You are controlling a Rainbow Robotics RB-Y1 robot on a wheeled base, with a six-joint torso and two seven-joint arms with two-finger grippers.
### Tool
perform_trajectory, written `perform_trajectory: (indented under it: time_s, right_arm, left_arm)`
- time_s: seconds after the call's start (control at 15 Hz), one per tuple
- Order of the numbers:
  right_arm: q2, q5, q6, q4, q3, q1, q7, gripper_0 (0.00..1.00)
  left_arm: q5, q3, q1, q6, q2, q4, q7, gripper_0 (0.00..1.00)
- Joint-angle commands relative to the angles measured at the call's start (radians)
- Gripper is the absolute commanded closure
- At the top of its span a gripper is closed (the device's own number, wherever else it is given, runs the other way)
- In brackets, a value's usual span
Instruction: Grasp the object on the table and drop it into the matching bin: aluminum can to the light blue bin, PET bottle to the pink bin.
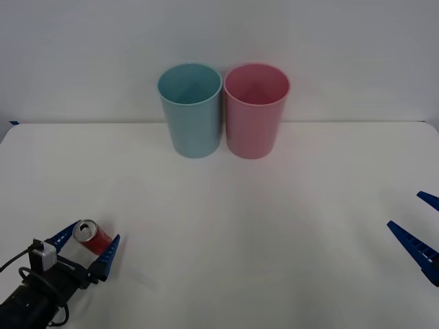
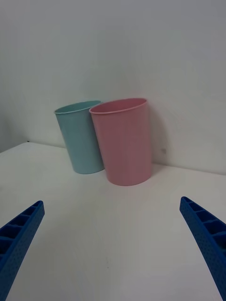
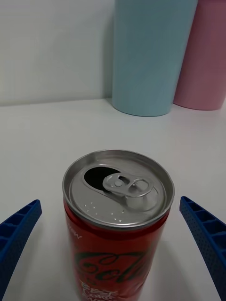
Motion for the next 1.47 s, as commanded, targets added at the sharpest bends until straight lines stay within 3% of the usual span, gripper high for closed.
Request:
perform_trajectory:
  time_s: [0.07,0.27,0.33,0.4,0.47,0.6,1.2,1.47]
  right_arm:
    - [0.000,0.000,0.000,0.000,0.000,0.000,0.000,0.00]
    - [0.000,0.000,0.000,0.000,0.000,0.000,0.000,0.00]
    - [0.000,0.000,0.000,0.000,0.000,0.000,0.000,0.00]
    - [0.000,0.000,0.000,0.000,0.000,0.000,0.000,0.00]
    - [0.000,0.000,0.000,0.000,0.000,0.000,0.000,0.00]
    - [0.000,0.000,0.000,0.000,0.000,0.000,0.000,0.00]
    - [0.000,0.000,0.000,0.000,0.000,0.000,0.000,0.00]
    - [0.000,0.000,0.000,0.000,0.000,0.000,0.000,0.00]
  left_arm:
    - [0.000,-0.007,-0.012,0.002,0.000,0.012,-0.002,0.00]
    - [-0.002,-0.009,-0.018,0.002,0.000,0.021,-0.004,0.00]
    - [-0.002,-0.009,-0.018,0.002,0.000,0.021,-0.004,0.24]
    - [-0.002,-0.009,-0.018,0.002,0.000,0.021,-0.004,0.57]
    - [-0.003,-0.009,-0.018,0.002,0.000,0.021,-0.005,0.81]
    - [-0.019,-0.009,-0.021,0.002,0.000,0.021,-0.010,0.98]
    - [-0.012,0.013,-0.019,-0.024,0.003,0.020,0.003,1.00]
    - [0.014,0.027,-0.002,-0.044,0.021,-0.063,0.059,1.00]
